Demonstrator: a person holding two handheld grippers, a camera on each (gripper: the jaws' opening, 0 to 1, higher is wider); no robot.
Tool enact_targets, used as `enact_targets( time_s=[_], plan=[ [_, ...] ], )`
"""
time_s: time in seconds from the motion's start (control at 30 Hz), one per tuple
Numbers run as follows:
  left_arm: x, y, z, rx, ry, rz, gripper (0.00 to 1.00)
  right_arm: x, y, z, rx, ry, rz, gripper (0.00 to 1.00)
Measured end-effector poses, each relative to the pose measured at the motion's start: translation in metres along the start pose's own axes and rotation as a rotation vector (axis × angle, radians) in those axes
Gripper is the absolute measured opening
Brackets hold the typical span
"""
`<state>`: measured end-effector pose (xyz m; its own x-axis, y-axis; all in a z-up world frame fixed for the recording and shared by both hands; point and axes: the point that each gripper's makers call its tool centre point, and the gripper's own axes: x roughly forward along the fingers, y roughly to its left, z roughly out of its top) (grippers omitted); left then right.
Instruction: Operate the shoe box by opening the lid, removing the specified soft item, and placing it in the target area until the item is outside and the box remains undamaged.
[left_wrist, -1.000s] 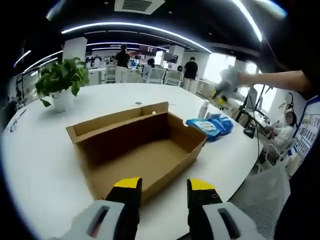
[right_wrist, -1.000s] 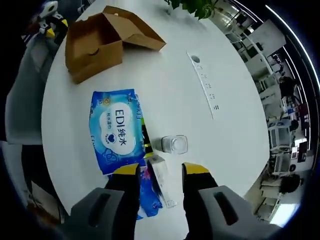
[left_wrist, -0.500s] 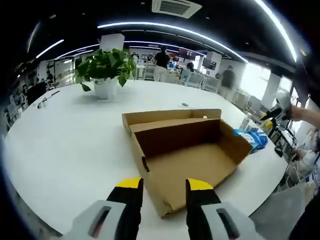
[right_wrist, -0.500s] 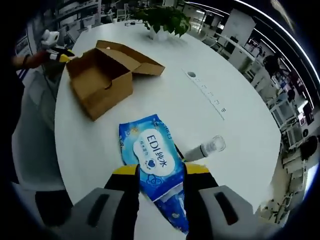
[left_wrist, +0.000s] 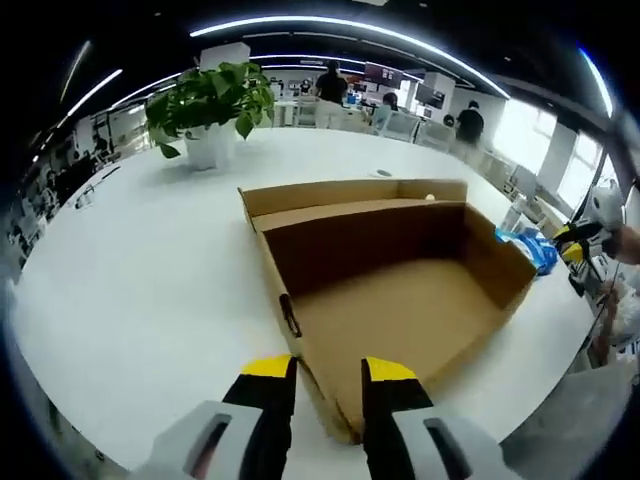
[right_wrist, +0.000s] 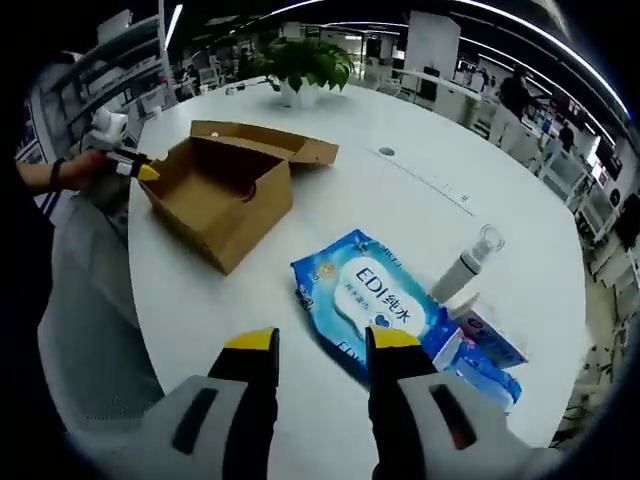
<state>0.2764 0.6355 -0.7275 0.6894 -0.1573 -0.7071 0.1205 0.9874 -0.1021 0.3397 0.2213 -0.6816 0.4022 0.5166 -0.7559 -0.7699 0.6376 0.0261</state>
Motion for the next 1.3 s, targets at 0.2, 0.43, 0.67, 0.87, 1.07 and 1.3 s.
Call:
enact_targets(
  time_s=[0.2,0.43,0.67,0.87,1.07,1.3],
  plan=[
    [-0.005,0.0,-0.003,0.047,-0.001,-0.003,0.21,0.007,0.012,-0.002,0.053,-0.023,0.016,0.31],
    [-0.008,-0.003,-0.007,0.059,0.004,-0.014,0.21,0.017,0.02,0.014,0.079,-0.055,0.037,0.31],
    [-0.013,-0.011,-0.012,0.086,0.007,-0.05,0.2,0.033,0.021,0.046,0.123,-0.126,0.057,0.3],
    [-0.015,-0.017,-0.016,0.1,0.008,-0.067,0.21,0.049,0.015,0.075,0.205,-0.188,0.053,0.27],
    [-0.017,-0.02,-0.018,0.091,0.003,-0.088,0.21,0.065,0.015,0.085,0.229,-0.194,0.068,0.28],
    [-0.016,-0.026,-0.019,0.111,-0.003,-0.106,0.21,0.081,0.011,0.106,0.292,-0.218,0.073,0.28]
  ],
)
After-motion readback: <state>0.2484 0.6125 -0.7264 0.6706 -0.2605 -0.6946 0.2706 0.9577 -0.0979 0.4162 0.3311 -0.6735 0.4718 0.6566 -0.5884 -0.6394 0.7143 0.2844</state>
